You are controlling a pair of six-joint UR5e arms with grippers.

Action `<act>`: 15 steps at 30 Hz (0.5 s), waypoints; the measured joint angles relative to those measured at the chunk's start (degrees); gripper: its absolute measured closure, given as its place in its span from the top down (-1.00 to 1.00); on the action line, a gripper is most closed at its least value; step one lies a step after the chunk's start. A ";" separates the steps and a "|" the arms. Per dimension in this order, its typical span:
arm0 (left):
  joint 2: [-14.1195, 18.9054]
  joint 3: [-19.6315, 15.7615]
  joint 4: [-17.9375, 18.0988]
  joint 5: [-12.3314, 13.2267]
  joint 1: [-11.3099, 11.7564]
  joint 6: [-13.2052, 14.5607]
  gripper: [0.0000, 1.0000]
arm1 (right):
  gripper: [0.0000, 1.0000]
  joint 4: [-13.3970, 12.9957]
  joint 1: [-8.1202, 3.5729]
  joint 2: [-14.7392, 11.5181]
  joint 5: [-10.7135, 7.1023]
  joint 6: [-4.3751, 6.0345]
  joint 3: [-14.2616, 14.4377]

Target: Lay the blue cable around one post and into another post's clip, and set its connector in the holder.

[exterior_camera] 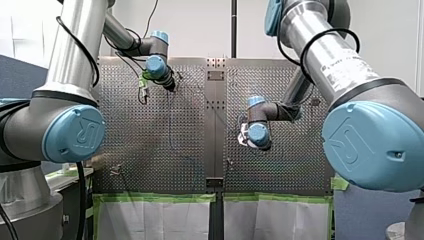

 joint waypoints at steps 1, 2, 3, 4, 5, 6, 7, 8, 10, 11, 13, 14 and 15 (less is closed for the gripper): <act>0.00 0.00 0.05 0.25 0.07 -0.17 1.00 | -0.95 -0.65 0.04 0.65 0.14 0.21 0.65; -0.01 0.01 0.10 0.47 0.13 -0.31 1.00 | -0.95 -1.13 0.04 1.13 0.31 0.32 1.13; -0.02 0.01 0.15 0.66 0.19 -0.45 1.00 | -0.95 -1.58 0.05 1.58 0.50 0.41 1.58; -0.02 0.01 0.21 0.82 0.25 -0.66 1.00 | -0.95 -2.14 0.06 2.13 0.83 0.50 2.14; -0.02 0.01 0.24 0.90 0.29 -0.81 1.00 | -0.95 -2.53 0.07 2.52 1.10 0.57 2.52; -0.03 0.01 0.26 0.99 0.31 -0.94 1.00 | -0.95 -2.90 0.08 2.89 1.33 0.65 2.88; -0.03 0.01 0.28 1.08 0.32 -1.11 1.00 | -0.95 -3.38 0.08 3.38 1.58 0.74 3.38; -0.03 0.02 0.30 1.13 0.31 -1.22 1.00 | -0.95 -3.77 0.07 3.76 1.76 0.76 3.77; -0.03 0.02 0.40 1.19 0.33 -1.43 1.00 | -0.95 -4.70 0.05 4.69 2.19 0.65 4.70; -0.04 0.02 0.50 1.21 0.37 -1.53 1.00 | -0.95 -5.10 0.02 5.09 2.35 0.66 5.10; -0.04 0.02 0.94 1.22 0.50 -1.81 1.00 | -0.95 -6.05 -0.09 6.04 2.62 0.80 6.03; -0.04 0.02 1.21 1.23 0.55 -1.89 1.00 | -0.95 -6.45 -0.15 6.44 2.70 0.85 6.44; -0.04 0.02 1.46 1.23 0.60 -1.93 1.00 | -0.95 -6.85 -0.20 6.84 2.75 0.84 6.84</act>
